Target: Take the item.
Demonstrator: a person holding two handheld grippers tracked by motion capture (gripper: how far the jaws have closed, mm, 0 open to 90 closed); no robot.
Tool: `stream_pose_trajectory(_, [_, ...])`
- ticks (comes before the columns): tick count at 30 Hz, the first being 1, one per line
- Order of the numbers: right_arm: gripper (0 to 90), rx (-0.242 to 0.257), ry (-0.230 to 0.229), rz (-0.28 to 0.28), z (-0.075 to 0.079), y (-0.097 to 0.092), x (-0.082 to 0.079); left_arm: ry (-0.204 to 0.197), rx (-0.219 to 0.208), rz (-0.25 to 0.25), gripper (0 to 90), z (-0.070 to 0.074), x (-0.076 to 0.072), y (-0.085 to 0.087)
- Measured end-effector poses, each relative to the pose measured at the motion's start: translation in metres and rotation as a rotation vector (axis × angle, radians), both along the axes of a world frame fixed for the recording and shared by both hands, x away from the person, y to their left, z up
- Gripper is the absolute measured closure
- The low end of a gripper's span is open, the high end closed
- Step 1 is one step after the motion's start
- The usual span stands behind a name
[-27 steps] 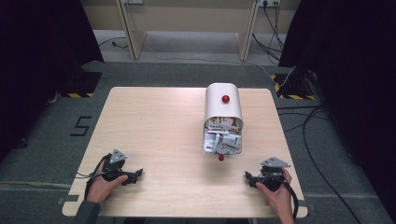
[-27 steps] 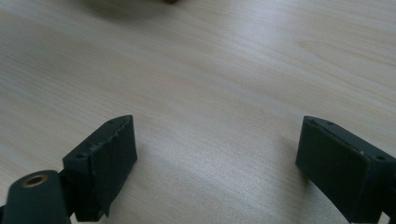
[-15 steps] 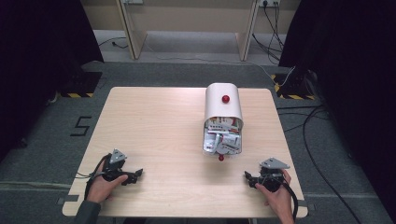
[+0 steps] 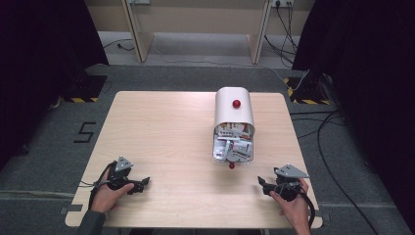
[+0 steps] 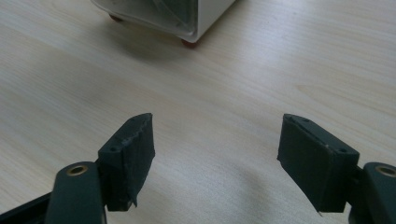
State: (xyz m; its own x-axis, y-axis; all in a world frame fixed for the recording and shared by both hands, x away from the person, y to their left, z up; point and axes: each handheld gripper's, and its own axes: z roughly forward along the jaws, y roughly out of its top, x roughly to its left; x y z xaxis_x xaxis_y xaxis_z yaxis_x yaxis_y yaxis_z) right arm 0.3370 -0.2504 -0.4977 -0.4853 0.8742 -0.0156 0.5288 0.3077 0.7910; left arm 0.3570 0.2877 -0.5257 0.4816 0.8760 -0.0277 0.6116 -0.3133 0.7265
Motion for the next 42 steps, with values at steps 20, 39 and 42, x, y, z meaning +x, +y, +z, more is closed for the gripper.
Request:
stream_pose_trajectory(20, [36.4, 0.008, -0.062, 0.043, 0.023, 0.004, -0.009, 0.000, 0.000, 0.000, 0.0, 0.000, 0.000, 0.000])
stream_pose_trajectory(39, [38.2, 0.037, -0.118, 0.065, 0.046, 0.002, -0.014, 0.000, 0.001, 0.000, 0.0, 0.000, 0.000, 0.000])
stream_pose_trajectory(42, [38.2, 0.044, -0.119, 0.065, 0.049, 0.003, -0.015, 0.000, 0.000, 0.000, 0.0, 0.000, 0.000, 0.000])
